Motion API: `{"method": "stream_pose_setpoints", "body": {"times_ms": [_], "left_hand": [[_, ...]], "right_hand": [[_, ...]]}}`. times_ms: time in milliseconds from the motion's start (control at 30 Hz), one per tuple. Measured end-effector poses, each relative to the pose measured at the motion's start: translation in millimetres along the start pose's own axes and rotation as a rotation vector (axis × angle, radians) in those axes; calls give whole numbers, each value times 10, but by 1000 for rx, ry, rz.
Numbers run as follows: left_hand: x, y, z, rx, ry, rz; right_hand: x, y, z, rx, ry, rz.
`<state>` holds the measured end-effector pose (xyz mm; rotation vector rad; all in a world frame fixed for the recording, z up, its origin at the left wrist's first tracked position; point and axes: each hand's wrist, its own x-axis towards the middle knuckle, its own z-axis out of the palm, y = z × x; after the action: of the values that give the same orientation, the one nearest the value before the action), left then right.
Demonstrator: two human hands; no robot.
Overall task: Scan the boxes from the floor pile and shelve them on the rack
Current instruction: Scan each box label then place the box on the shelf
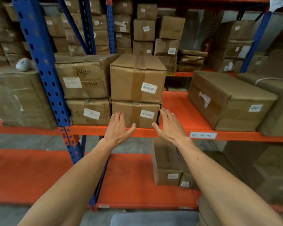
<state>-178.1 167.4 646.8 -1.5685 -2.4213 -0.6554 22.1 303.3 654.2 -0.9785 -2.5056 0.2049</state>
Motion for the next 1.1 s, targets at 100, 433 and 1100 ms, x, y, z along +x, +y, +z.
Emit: {"method": "stream_pose_setpoints", "body": {"times_ms": [100, 433, 1100], "left_hand": [[-494, 148, 338, -105, -94, 8], [-2322, 650, 1459, -228, -578, 22], [-4947, 2150, 3680, -228, -995, -128]], "right_hand": [[-609, 126, 107, 61, -86, 104], [-2942, 668, 857, 132, -354, 582], [-6262, 2267, 1693, 177, -651, 901]]}}
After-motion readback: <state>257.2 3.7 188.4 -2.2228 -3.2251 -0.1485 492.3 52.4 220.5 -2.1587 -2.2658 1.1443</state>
